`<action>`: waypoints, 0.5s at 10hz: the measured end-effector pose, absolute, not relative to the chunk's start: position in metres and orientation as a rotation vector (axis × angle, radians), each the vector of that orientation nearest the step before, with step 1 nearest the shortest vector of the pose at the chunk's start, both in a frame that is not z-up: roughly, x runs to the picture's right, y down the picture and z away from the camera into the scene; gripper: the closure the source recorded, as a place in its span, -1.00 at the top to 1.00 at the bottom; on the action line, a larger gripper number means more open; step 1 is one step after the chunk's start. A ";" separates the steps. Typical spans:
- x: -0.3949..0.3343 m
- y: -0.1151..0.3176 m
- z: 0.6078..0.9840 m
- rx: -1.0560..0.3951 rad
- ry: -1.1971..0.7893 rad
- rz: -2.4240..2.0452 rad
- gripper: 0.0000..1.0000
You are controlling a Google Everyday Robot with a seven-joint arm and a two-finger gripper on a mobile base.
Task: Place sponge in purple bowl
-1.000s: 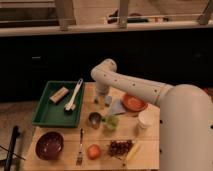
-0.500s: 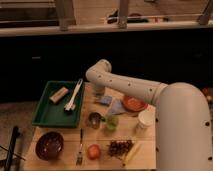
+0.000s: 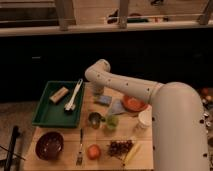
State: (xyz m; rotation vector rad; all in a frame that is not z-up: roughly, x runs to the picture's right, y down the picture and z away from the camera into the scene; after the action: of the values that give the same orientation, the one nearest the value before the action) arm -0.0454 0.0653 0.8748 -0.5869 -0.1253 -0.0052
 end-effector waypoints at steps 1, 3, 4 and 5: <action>-0.039 0.066 0.878 -0.588 -0.127 0.018 -0.34; -0.009 0.072 0.889 -0.582 -0.135 0.089 0.13; -0.003 0.073 0.892 -0.576 -0.139 0.110 0.29; 0.000 0.075 0.896 -0.572 -0.145 0.132 0.49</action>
State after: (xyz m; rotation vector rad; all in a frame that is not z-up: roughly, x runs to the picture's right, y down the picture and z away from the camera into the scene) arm 0.0002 0.0750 0.8960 -0.5720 -0.1450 0.1319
